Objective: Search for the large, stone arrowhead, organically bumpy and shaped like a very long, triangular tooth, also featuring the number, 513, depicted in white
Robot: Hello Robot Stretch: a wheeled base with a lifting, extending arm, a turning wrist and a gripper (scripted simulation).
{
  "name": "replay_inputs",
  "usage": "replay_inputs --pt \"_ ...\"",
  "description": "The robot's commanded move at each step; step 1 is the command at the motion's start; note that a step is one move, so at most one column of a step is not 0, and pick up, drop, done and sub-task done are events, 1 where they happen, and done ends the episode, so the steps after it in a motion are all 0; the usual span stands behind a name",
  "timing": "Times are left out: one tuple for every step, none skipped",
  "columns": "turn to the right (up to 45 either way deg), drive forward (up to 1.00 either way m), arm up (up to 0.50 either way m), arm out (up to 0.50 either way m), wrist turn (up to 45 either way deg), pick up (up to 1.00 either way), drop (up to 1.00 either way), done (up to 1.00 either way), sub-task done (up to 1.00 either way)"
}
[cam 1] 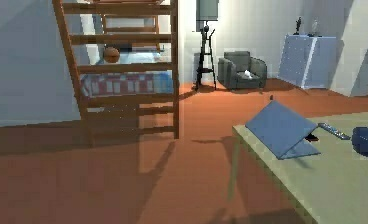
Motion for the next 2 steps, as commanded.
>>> replay_inputs --pt "0.0 1.00 0.00 0.00 0.0 0.00 0.00 0.00 0.00" --pt "3.0 0.00 0.00 0.00 0.0 0.00 0.00 0.00 0.00"
